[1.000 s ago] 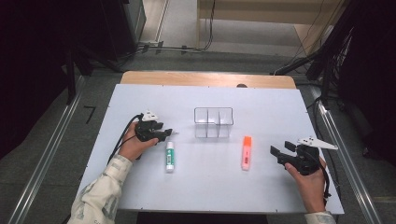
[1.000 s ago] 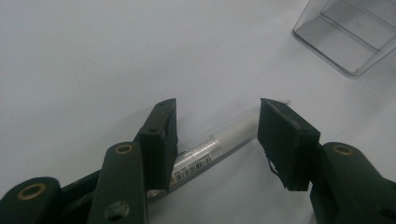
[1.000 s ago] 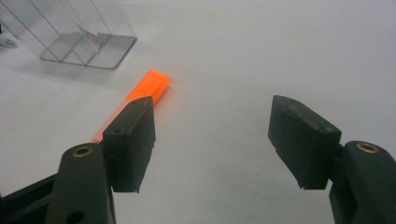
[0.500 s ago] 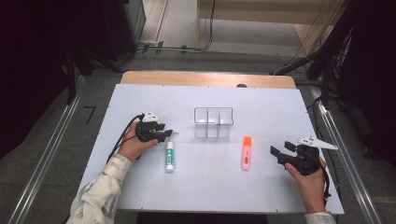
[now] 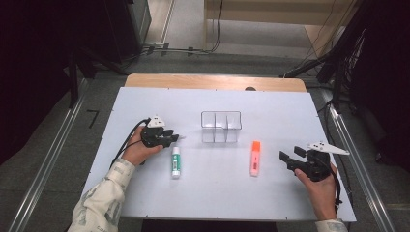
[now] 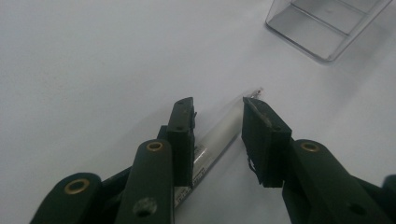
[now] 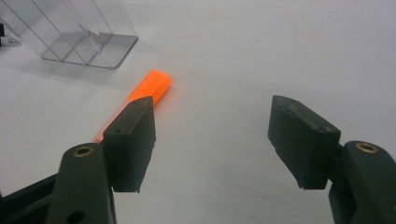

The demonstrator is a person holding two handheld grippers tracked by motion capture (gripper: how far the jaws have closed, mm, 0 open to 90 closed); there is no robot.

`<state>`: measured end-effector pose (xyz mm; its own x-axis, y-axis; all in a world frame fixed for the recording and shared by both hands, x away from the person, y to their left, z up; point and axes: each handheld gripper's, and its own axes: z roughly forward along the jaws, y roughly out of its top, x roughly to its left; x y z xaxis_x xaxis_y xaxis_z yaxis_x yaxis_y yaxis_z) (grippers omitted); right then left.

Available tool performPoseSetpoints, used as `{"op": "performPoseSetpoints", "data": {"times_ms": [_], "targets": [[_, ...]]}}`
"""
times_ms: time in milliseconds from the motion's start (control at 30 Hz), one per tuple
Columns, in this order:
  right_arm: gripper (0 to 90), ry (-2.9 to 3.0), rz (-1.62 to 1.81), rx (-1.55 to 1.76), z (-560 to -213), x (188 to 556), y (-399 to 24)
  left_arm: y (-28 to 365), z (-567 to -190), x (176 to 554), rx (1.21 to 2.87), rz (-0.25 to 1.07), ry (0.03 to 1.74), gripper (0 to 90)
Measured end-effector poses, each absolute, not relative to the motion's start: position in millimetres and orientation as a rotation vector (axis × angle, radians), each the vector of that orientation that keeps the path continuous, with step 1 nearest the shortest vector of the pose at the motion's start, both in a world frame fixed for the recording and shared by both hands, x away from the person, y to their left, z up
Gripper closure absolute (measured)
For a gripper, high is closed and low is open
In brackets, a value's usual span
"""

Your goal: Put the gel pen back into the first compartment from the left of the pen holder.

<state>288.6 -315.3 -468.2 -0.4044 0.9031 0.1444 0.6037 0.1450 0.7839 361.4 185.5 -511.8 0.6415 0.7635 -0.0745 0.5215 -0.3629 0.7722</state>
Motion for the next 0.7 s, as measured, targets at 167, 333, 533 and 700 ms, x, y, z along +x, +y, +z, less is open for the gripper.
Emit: {"op": "performPoseSetpoints", "data": {"times_ms": [167, 333, 533, 700], "targets": [[30.7, 2.068, 1.144, 1.446, -468.0, 288.4, -315.5, 185.4, -511.9, 361.5, 2.065, 0.368, 0.97, 71.0], [30.8, 2.068, 1.151, 1.446, -468.1, 288.6, -316.0, 185.3, -512.1, 361.9, 2.068, 0.344, 0.954, 74.7], [30.9, 2.067, 1.151, 1.45, -467.9, 288.3, -316.5, 184.3, -512.0, 362.5, 2.076, 0.33, 0.939, 78.3], [30.9, 2.069, 1.15, 1.451, -468.1, 288.2, -316.2, 183.9, -512.0, 362.4, 2.079, 0.331, 0.936, 78.8]]}}
